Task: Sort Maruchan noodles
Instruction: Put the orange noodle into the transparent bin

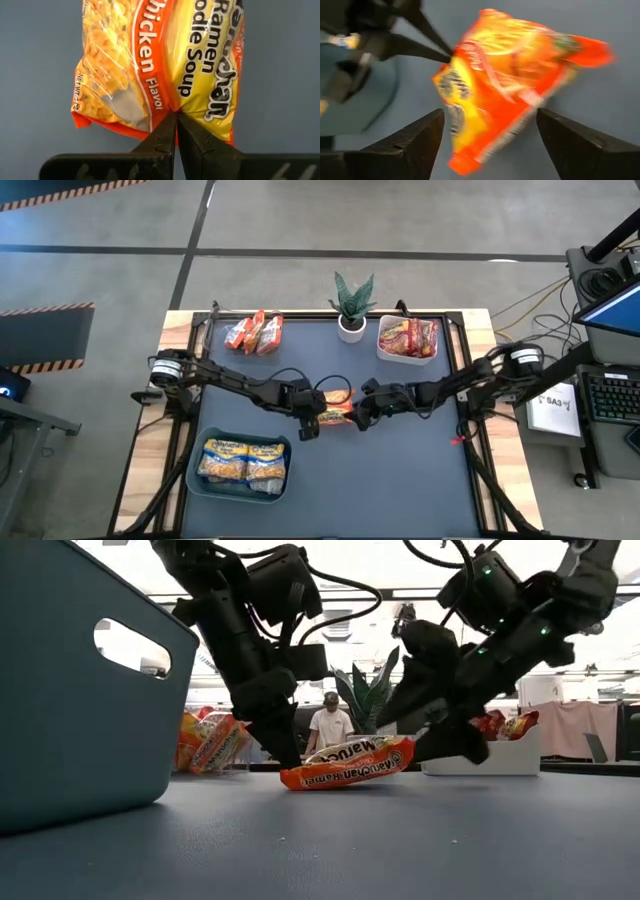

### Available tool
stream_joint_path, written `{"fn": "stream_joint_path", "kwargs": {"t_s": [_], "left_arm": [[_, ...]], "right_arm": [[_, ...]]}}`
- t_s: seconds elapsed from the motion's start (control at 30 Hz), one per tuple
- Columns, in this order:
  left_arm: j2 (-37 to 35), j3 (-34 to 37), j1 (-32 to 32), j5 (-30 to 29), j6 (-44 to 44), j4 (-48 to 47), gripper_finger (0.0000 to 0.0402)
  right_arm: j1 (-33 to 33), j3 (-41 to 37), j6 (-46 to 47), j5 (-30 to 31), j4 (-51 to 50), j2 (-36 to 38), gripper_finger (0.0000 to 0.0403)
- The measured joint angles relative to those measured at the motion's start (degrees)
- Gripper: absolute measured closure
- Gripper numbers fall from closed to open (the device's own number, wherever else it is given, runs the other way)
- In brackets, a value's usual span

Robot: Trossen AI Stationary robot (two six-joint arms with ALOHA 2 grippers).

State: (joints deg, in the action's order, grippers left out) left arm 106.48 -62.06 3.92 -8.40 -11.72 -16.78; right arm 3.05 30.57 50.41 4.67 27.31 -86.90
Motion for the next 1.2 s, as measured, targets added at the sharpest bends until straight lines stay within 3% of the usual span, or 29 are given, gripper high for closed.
{"fn": "stream_joint_path", "kwargs": {"t_s": [0.37,0.57,0.9,1.2], "left_arm": [[0.02,0.04,0.02,0.24,-0.40,-0.63,0.0402],[0.04,0.91,0.02,0.16,-0.91,-0.72,0.0401],[0.11,1.84,-0.02,-0.10,-1.50,-1.22,0.0401],[0.11,1.90,-0.02,-0.11,-1.50,-0.70,0.0401]], "right_arm": [[-2.81,0.03,1.33,-1.42,13.95,-9.62,0.0093],[-4.19,-0.12,1.25,-2.32,14.13,-10.49,0.0099],[-5.92,-0.31,-0.43,-3.43,9.04,-5.61,0.0083],[-5.75,3.11,-1.30,-4.62,13.59,-11.49,0.0096]]}}
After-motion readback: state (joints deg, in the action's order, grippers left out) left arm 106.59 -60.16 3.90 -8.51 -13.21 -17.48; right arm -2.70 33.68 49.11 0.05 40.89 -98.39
